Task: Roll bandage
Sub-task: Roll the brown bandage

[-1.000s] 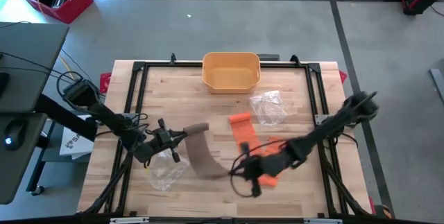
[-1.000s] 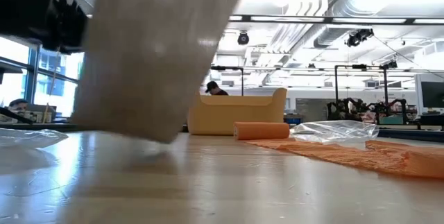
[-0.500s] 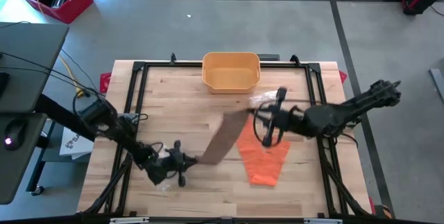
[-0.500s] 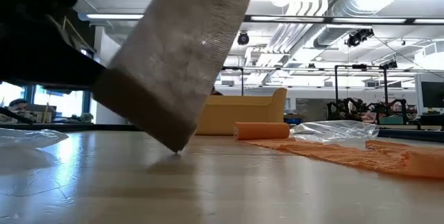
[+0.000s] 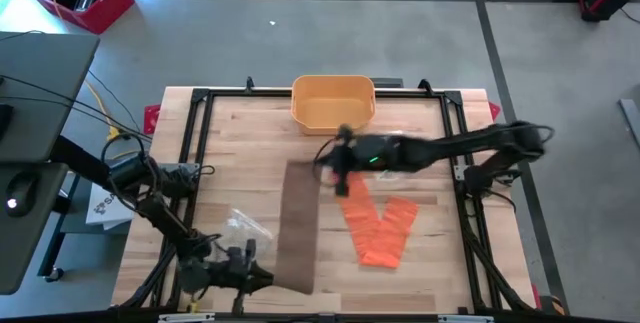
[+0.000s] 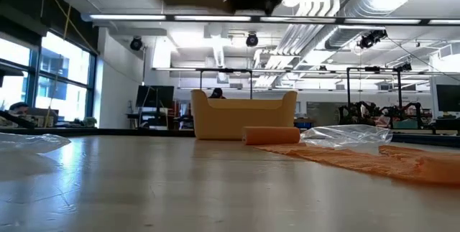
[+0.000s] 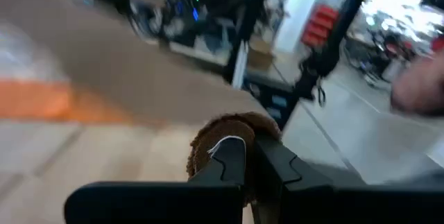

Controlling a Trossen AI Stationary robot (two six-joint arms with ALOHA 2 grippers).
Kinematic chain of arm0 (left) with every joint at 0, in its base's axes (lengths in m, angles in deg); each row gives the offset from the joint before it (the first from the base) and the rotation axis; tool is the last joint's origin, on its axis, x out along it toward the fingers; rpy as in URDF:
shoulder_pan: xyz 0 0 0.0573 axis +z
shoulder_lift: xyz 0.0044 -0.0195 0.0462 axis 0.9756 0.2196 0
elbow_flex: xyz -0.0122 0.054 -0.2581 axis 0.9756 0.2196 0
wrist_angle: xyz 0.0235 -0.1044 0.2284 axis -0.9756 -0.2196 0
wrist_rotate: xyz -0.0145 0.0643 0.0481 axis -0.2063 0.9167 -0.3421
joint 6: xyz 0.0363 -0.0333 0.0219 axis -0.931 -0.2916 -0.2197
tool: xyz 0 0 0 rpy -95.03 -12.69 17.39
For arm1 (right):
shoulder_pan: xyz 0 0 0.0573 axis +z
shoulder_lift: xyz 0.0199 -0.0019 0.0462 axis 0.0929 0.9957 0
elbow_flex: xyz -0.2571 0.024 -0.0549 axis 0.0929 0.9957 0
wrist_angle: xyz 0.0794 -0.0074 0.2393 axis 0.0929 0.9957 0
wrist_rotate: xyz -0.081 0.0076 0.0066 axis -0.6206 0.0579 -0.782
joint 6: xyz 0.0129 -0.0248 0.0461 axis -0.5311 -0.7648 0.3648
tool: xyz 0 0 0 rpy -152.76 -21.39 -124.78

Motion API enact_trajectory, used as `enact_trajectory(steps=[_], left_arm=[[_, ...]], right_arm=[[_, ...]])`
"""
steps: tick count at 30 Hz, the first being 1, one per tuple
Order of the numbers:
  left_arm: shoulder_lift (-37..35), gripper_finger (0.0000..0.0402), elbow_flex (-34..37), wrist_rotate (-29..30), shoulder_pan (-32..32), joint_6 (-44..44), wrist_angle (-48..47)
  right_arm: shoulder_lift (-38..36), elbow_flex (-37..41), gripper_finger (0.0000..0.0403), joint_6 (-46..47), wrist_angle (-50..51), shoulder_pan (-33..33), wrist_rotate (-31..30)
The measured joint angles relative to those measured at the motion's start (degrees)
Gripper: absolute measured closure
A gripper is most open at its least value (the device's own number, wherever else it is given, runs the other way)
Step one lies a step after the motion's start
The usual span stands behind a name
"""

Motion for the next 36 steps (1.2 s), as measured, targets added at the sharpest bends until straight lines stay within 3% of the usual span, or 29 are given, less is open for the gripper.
enact_trajectory(steps=[4,8,14,18,23,30,36], left_arm=[[0.0,0.04,-0.83,6.52,-2.35,-12.29,10.62],[0.0,0.04,-2.09,8.29,-2.89,-26.53,21.16],[-0.46,0.04,-5.17,12.09,-1.39,-44.94,29.34],[-0.55,0.04,-7.48,15.15,1.54,-47.0,29.22],[-0.55,0.0401,-12.16,15.23,4.84,-47.74,26.51],[-0.61,0.0401,-24.55,14.84,7.92,-51.4,9.94],[-0.64,0.0401,-26.12,19.53,10.31,-48.23,4.89]], right_arm=[[11.21,0.04,0.0403,1.73,-4.4,1.18,3.09],[18.08,0.04,0.039,8.25,-5.71,2.31,9.1],[18.51,0.07,0.0291,16.38,0.33,3.15,19.0],[13.74,0.07,0.0242,16.47,10.48,5.24,15.61],[8.43,0.06,0.0234,16.19,19.52,12.98,10.98],[4.09,0.04,0.0234,19.4,22.29,25.53,7.29],[2.35,0.0,0.0234,23.64,22.08,32.22,7.01]])
